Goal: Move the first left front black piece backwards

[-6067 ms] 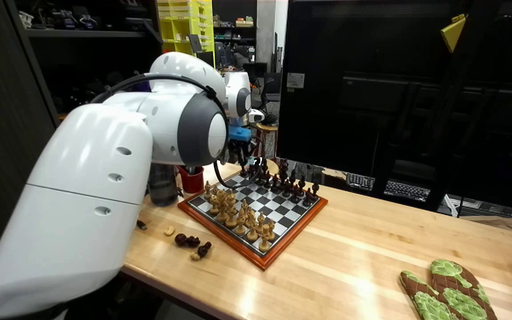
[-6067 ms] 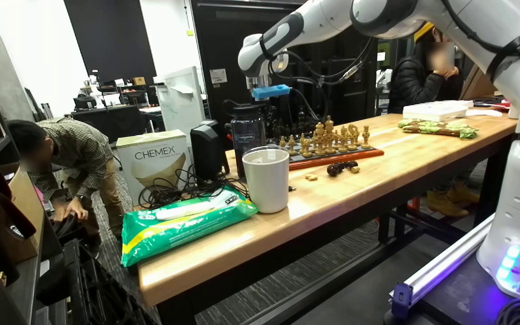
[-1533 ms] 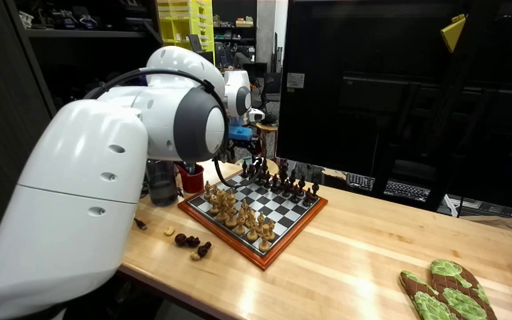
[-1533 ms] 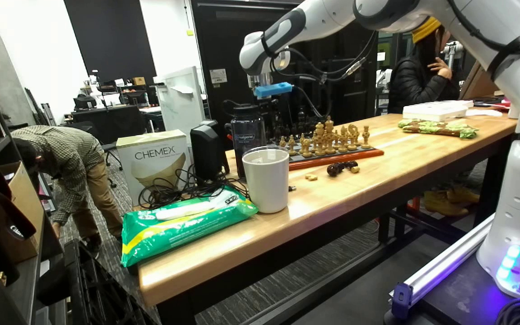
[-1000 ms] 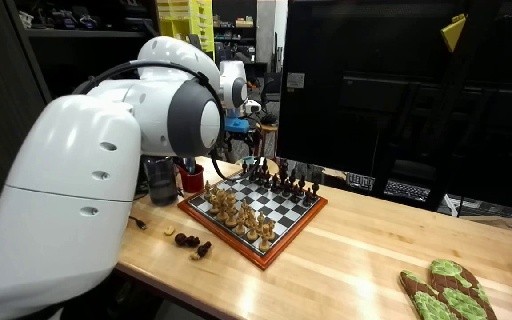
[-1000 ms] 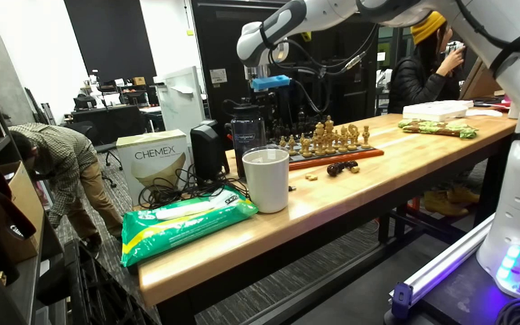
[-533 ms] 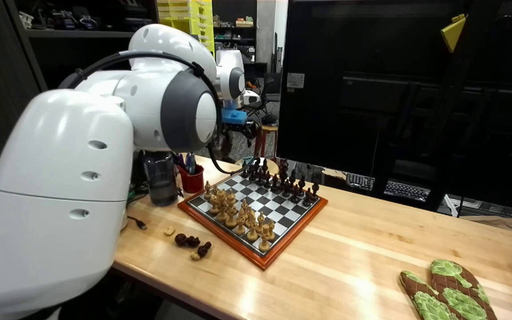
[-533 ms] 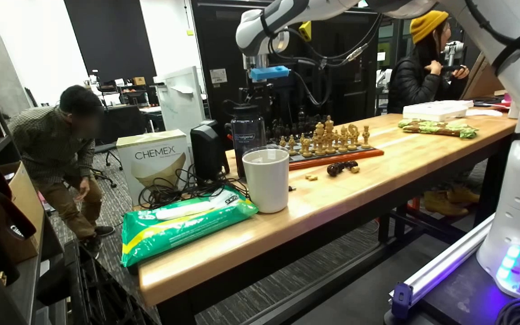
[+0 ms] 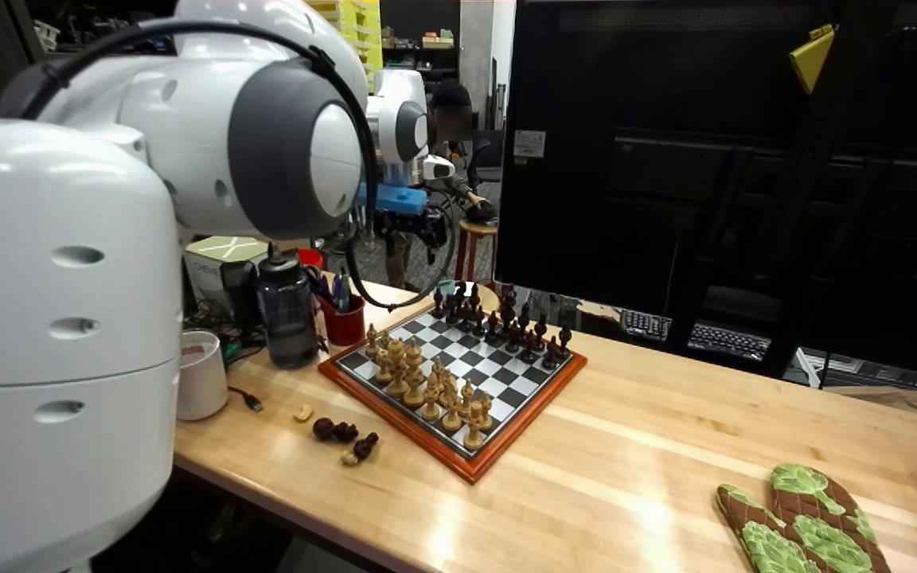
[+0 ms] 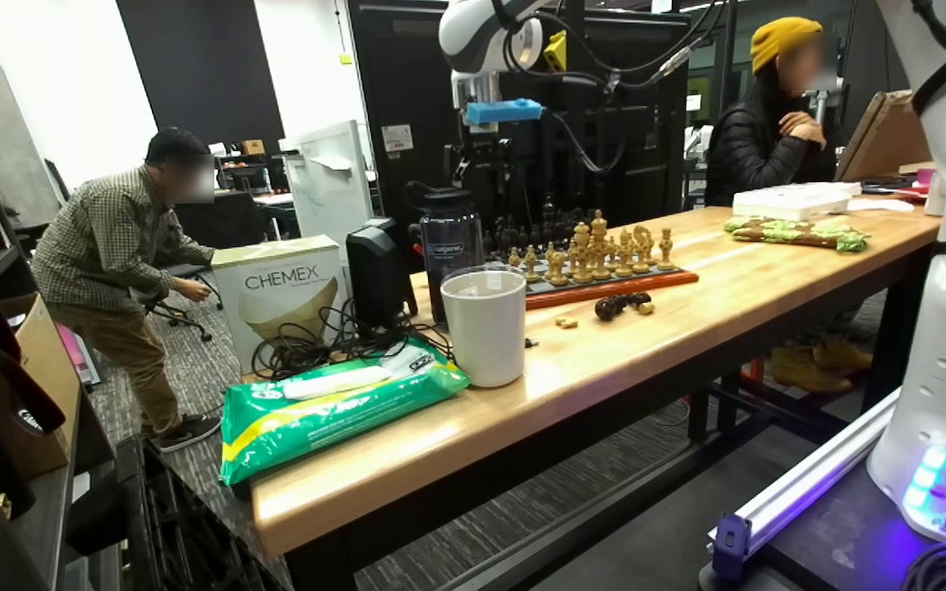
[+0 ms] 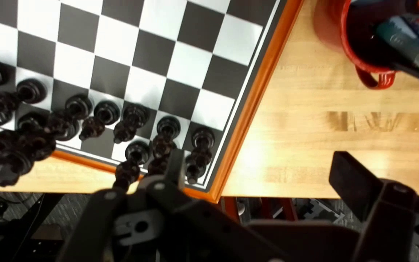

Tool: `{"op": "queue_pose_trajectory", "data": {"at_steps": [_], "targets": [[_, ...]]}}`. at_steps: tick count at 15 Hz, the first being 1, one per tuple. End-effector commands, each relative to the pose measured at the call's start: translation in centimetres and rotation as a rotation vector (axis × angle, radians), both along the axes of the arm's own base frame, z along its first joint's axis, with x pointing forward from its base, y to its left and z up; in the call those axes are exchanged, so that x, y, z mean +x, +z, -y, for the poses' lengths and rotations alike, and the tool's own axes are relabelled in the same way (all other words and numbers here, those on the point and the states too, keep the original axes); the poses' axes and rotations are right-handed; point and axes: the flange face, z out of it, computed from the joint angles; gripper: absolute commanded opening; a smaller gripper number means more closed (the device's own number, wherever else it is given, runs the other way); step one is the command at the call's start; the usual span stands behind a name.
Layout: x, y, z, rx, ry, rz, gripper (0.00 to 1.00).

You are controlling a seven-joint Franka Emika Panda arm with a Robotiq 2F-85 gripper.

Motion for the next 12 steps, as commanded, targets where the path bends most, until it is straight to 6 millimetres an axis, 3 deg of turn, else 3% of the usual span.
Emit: {"op": "queue_pose_trajectory", "data": {"at_steps": [1, 10, 11, 12], "targets": [[-6.1, 0.9, -0.9, -0.012, -0.032, -0.031, 1.0], [-18.4, -0.1, -1.7, 0.005, 0.013, -0.007, 1.0], [-14.7, -0.1, -2.3, -0.01, -0.003, -0.037, 1.0], [-15.5, -0.3, -2.3, -0.011, 0.0, -0.036, 1.0]]}}
